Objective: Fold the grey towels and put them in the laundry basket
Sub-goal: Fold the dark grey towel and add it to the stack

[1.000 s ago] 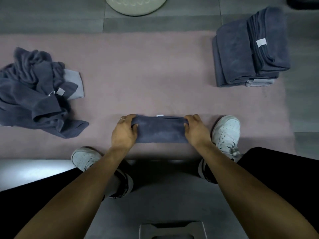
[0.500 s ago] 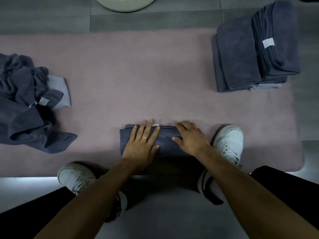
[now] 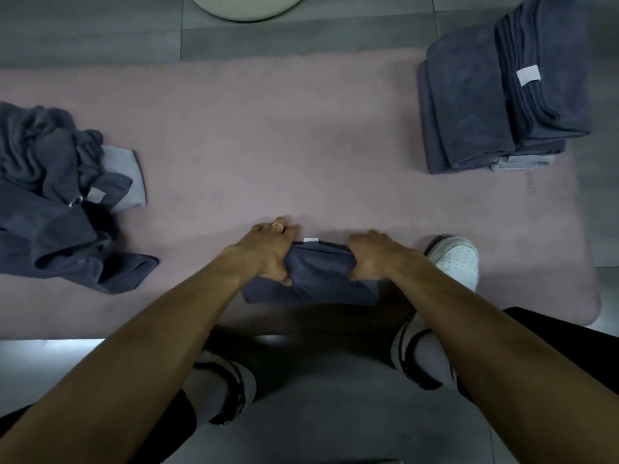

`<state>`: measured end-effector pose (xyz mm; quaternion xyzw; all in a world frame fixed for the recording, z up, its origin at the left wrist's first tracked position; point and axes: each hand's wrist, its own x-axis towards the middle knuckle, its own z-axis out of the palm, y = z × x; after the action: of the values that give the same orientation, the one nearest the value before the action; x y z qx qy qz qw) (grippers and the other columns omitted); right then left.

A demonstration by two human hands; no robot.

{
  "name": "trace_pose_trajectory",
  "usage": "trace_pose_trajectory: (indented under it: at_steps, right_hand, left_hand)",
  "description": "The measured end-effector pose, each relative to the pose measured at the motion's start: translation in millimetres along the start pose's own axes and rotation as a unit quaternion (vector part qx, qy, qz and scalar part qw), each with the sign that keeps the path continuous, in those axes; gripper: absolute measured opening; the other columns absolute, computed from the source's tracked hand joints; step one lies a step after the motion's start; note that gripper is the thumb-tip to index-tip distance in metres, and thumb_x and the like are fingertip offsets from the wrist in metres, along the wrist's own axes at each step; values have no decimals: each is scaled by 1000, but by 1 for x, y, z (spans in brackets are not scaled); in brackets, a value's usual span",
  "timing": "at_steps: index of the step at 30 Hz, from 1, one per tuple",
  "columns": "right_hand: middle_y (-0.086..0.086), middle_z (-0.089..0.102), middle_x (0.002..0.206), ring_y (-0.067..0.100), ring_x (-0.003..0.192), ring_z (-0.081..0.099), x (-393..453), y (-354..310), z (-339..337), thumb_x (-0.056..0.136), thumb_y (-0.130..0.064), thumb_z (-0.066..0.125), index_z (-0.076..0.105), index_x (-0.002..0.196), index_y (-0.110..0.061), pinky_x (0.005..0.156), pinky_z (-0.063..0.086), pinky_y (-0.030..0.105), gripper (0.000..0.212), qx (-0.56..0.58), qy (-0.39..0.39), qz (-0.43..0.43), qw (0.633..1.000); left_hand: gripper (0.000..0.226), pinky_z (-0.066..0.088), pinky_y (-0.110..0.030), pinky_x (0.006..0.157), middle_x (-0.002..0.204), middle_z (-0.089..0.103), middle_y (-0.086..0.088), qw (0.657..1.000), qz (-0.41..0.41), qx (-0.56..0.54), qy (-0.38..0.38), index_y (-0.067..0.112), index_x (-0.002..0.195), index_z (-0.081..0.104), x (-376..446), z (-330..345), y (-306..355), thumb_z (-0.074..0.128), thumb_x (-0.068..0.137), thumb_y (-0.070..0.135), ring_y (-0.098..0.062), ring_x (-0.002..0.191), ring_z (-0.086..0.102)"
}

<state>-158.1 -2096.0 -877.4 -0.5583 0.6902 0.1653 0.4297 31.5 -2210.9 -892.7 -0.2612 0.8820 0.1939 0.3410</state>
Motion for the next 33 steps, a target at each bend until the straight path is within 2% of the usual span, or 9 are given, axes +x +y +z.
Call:
trace_pose_trajectory:
  at_steps: [4, 10, 13, 16, 20, 24, 27, 31, 33]
  right_hand:
    - [6, 59, 114, 23, 104, 53, -12, -4, 8, 81, -30, 65, 57, 114, -15, 86, 38, 28, 37, -30, 31, -47, 998]
    - [3, 50, 120, 22, 113, 42, -53, 6, -7, 79, -25, 64, 52, 123, -16, 91, 37, 31, 46, -89, 132, -60, 985]
    - [6, 49, 121, 24, 114, 43, -75, -2, -22, 78, -30, 65, 48, 123, -13, 94, 36, 34, 50, -145, 152, -43, 977]
    - [7, 53, 120, 26, 109, 49, -100, -14, -27, 80, -37, 66, 43, 123, -13, 91, 38, 34, 54, -126, 194, -61, 971]
    - [7, 56, 117, 28, 104, 56, -140, -24, -37, 88, -35, 58, 43, 130, -15, 76, 40, 32, 49, -104, 231, -101, 962]
    - [7, 56, 114, 30, 102, 57, -188, -21, -67, 88, -28, 53, 47, 123, -15, 69, 34, 31, 37, -165, 314, -77, 932]
    - [8, 56, 115, 33, 105, 57, -225, -9, -86, 88, -33, 54, 48, 119, -14, 73, 40, 35, 37, -156, 330, -35, 930]
    - [6, 63, 108, 32, 102, 58, -264, 18, -98, 86, -27, 61, 52, 102, -20, 81, 49, 39, 20, -21, 363, -4, 931]
    - [0, 61, 91, 27, 93, 57, -278, 22, -103, 85, -26, 67, 49, 87, -24, 78, 46, 37, 18, 70, 357, -28, 931]
  left_hand:
    - [100, 29, -38, 108, 141, 29, -10, 999, 52, 10, 0, 23, 145, 26, -2, -1, 7, 79, 66, 51, -28, 129, 34]
    - [60, 47, -28, 83, 112, 60, 2, 975, 8, -220, 21, 26, 113, 51, -38, 3, 9, 85, 64, 33, -18, 100, 58]
    - [55, 43, -27, 73, 105, 60, 0, 980, 13, -168, 101, 23, 114, 49, -64, -16, 22, 79, 70, 33, -21, 94, 57]
    - [47, 42, -28, 73, 105, 60, 1, 972, 44, -111, 200, 23, 114, 49, -90, -43, 39, 73, 75, 34, -22, 95, 57]
    - [43, 48, -32, 77, 102, 60, 5, 967, 69, -63, 239, 25, 111, 53, -127, -75, 57, 71, 75, 38, -17, 93, 57]
    - [46, 53, -33, 76, 95, 64, 13, 950, 29, -177, 256, 33, 104, 60, -156, -101, 72, 79, 65, 49, -12, 86, 60]
    - [48, 55, -28, 70, 91, 67, 7, 885, 20, -367, 285, 30, 94, 63, -167, -113, 93, 89, 55, 41, -13, 83, 63]
    - [64, 55, -21, 71, 97, 65, -1, 698, 60, -583, 412, 19, 115, 54, -178, -127, 142, 90, 62, 21, -1, 79, 63]
    - [74, 54, -20, 81, 110, 62, 4, 627, 33, -658, 415, 19, 131, 42, -179, -131, 165, 86, 71, 18, 3, 90, 62]
